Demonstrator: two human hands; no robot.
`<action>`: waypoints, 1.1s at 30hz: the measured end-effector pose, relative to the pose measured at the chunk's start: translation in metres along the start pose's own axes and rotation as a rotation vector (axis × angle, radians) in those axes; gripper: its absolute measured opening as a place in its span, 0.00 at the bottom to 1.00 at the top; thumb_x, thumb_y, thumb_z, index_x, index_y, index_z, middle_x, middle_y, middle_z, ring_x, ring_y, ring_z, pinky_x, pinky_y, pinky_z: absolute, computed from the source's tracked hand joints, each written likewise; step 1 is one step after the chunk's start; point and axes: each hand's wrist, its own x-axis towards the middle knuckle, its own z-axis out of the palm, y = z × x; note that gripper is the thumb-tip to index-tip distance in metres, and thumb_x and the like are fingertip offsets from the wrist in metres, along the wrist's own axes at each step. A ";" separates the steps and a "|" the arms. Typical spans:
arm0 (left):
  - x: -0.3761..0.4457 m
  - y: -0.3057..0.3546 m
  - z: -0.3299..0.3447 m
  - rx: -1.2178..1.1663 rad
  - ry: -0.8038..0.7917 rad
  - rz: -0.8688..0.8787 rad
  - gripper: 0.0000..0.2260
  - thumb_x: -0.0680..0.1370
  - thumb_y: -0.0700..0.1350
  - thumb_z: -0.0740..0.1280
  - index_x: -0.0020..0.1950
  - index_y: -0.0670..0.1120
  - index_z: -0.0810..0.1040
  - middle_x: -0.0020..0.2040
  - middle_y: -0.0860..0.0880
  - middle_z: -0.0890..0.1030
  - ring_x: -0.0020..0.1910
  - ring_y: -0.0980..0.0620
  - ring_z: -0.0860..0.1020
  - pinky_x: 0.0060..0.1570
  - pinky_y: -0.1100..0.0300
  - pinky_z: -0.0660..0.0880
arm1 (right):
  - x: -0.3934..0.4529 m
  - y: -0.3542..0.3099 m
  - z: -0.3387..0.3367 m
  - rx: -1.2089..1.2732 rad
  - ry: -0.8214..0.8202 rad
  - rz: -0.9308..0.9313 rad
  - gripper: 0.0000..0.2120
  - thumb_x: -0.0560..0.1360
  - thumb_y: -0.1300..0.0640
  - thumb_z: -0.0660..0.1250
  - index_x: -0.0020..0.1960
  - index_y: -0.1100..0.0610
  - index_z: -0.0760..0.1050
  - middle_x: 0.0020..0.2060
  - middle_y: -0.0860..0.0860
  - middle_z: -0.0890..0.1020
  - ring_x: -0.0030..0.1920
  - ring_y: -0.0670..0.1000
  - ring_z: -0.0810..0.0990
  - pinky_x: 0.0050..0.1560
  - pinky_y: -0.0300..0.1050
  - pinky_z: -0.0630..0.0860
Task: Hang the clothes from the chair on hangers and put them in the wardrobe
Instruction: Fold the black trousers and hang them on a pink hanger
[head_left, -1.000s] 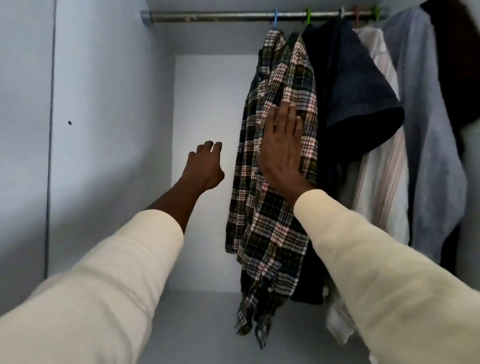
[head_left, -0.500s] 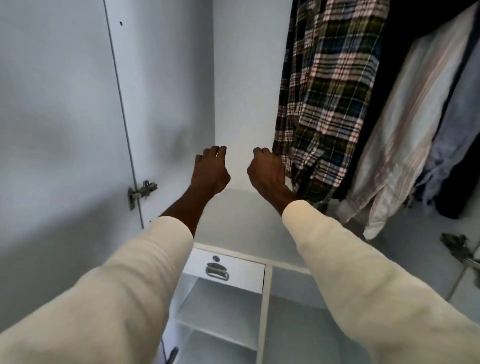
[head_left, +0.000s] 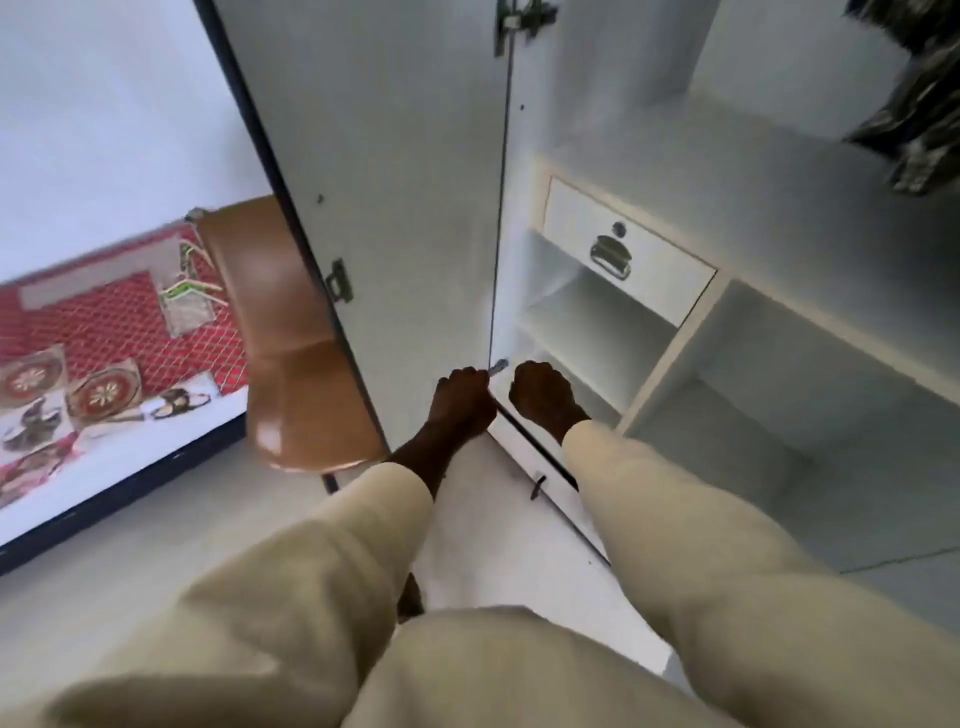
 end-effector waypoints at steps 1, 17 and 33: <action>-0.032 -0.027 0.020 -0.004 -0.077 -0.093 0.14 0.78 0.42 0.61 0.62 0.43 0.76 0.61 0.43 0.78 0.62 0.42 0.74 0.60 0.51 0.68 | -0.014 -0.010 0.032 -0.016 -0.136 -0.052 0.13 0.77 0.60 0.60 0.58 0.63 0.76 0.59 0.62 0.78 0.60 0.63 0.77 0.56 0.49 0.73; -0.294 -0.295 0.071 -0.209 -0.303 -0.867 0.13 0.77 0.40 0.59 0.60 0.43 0.75 0.62 0.43 0.77 0.63 0.42 0.71 0.63 0.48 0.65 | -0.106 -0.255 0.262 -0.265 -0.669 -0.527 0.13 0.75 0.63 0.58 0.58 0.64 0.74 0.58 0.63 0.78 0.58 0.64 0.78 0.54 0.50 0.75; -0.377 -0.625 -0.018 -0.329 -0.128 -1.095 0.13 0.77 0.42 0.60 0.61 0.43 0.74 0.62 0.46 0.76 0.62 0.45 0.74 0.57 0.54 0.72 | -0.094 -0.598 0.373 -0.142 -0.697 -0.621 0.08 0.70 0.65 0.58 0.42 0.61 0.76 0.43 0.58 0.82 0.42 0.60 0.80 0.44 0.48 0.79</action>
